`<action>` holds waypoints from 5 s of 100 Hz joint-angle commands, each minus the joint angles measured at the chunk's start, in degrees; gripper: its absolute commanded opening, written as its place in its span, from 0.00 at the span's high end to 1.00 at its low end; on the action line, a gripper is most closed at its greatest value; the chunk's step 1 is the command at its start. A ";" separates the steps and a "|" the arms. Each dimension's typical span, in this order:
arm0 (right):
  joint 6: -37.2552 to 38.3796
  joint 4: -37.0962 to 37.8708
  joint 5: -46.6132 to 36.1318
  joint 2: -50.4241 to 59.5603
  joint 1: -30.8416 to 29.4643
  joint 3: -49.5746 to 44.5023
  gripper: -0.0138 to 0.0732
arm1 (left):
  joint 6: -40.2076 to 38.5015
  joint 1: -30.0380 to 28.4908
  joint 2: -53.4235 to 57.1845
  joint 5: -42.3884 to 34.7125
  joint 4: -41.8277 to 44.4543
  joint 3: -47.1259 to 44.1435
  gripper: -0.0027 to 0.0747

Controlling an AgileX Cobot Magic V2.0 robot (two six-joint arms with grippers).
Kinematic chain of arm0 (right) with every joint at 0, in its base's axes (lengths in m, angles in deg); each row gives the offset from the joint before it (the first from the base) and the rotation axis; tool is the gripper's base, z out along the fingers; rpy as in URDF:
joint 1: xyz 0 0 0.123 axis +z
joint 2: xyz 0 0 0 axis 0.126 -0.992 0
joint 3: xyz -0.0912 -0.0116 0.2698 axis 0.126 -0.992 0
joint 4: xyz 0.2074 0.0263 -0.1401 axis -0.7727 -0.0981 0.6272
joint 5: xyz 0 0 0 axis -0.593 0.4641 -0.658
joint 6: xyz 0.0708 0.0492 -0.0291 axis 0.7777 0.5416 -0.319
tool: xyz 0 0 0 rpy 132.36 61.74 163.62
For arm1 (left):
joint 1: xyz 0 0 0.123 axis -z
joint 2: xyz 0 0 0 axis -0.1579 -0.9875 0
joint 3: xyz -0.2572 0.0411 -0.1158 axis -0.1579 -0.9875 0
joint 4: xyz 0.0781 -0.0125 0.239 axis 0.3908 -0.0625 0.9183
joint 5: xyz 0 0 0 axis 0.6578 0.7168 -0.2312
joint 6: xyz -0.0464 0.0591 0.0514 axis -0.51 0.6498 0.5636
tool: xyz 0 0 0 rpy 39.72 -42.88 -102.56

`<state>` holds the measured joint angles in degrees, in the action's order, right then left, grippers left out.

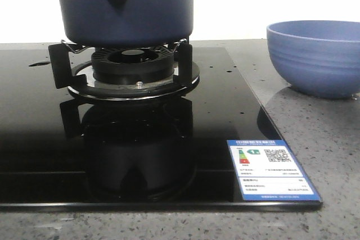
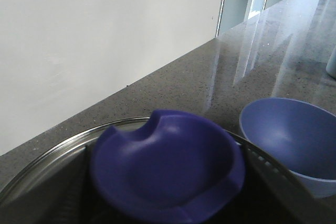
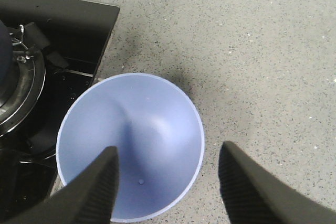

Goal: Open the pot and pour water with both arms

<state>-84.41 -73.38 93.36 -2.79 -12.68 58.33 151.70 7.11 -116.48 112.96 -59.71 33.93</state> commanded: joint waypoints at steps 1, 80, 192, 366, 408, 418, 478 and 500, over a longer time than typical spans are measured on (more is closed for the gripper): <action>-0.63 -0.91 -3.10 1.30 -0.39 1.34 0.41 | 0.13 0.24 2.29 1.61 -3.88 2.35 0.40; -0.63 -0.91 -4.05 1.30 -0.39 -0.58 0.41 | 0.13 0.24 4.90 2.18 -2.16 2.48 0.24; -24.30 -27.45 -50.35 35.28 -0.39 -44.75 0.91 | -9.37 -19.32 51.52 -26.45 -0.61 -30.49 0.99; -24.41 -28.26 -56.06 52.00 -0.39 -61.97 0.91 | -85.81 -16.42 68.82 -33.76 67.49 -45.24 0.99; -24.41 -28.26 -56.06 52.00 -0.39 -61.97 0.91 | -100.16 -14.27 83.37 -40.70 86.05 -59.20 0.99; -24.41 -28.26 -56.06 52.00 -0.39 -61.97 0.91 | -101.43 -14.63 86.73 -42.55 86.16 -63.52 0.99; -24.41 -28.26 -56.19 51.78 -0.39 -61.97 0.91 | -102.89 -14.63 86.61 -43.02 86.54 -65.76 0.99; -24.41 -28.26 -56.19 51.78 -0.39 -61.97 0.91 | -102.89 -14.63 86.61 -43.02 86.54 -65.76 0.99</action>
<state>-108.15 -100.93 40.88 49.43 -12.68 -5.27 49.47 -7.60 -31.52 74.31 26.66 -29.90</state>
